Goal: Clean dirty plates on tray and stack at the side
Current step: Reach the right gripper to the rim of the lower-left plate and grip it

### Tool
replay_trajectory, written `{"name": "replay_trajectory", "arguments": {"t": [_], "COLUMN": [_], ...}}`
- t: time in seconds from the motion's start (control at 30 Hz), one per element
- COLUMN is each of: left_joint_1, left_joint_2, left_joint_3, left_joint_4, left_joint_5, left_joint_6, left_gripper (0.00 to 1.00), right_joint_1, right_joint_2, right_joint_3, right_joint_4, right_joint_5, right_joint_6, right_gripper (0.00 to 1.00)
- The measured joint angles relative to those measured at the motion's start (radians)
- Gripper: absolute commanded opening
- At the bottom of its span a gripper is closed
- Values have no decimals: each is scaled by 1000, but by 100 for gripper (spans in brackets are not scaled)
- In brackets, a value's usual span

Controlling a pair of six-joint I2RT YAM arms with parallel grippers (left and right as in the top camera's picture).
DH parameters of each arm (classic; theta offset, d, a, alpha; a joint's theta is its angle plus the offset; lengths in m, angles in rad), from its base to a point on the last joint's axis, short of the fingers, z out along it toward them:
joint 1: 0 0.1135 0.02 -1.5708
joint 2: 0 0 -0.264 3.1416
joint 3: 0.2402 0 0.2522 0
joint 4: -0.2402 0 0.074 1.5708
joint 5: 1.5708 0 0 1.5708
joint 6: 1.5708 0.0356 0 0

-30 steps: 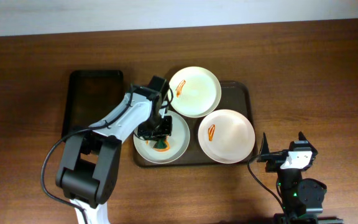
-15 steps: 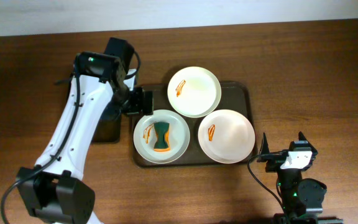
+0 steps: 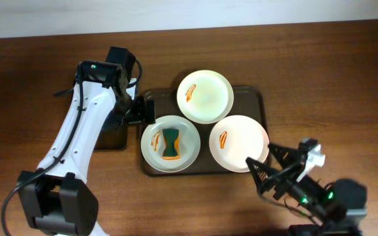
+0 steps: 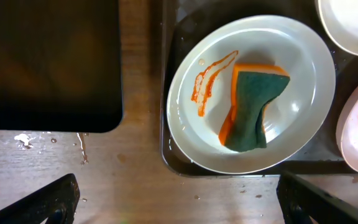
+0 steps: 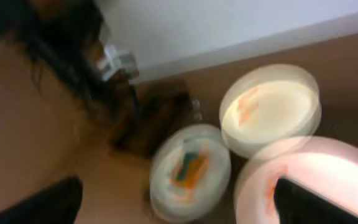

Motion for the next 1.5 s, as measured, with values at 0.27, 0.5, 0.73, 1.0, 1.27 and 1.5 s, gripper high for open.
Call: {"name": "replay_trajectory", "arguments": {"t": [0.27, 0.5, 0.73, 1.0, 1.27, 1.5], "left_joint_1": [0, 0, 0, 0, 0, 0], "left_joint_2": [0, 0, 0, 0, 0, 0], "left_joint_3": [-3, -3, -3, -3, -3, -3], "left_joint_4": [-1, 2, -7, -5, -5, -5], "left_joint_5": [-14, -15, -14, -14, -14, 9], "left_joint_6": [0, 0, 0, 0, 0, 0], "left_gripper": [100, 100, 100, 100, 100, 100], "right_joint_1": [30, 565, 616, 616, 616, 616], "right_joint_2": [742, 1210, 1509, 1528, 1622, 1622], "right_joint_3": [714, 723, 723, 716, 708, 707], "right_joint_4": [-463, -399, -202, -65, -47, -86], "right_joint_5": [-117, 609, 667, 616, 612, 607], "right_joint_6": [-352, -135, -27, -70, -79, -77], "right_gripper": [58, 65, 59, 45, 24, 16]}}
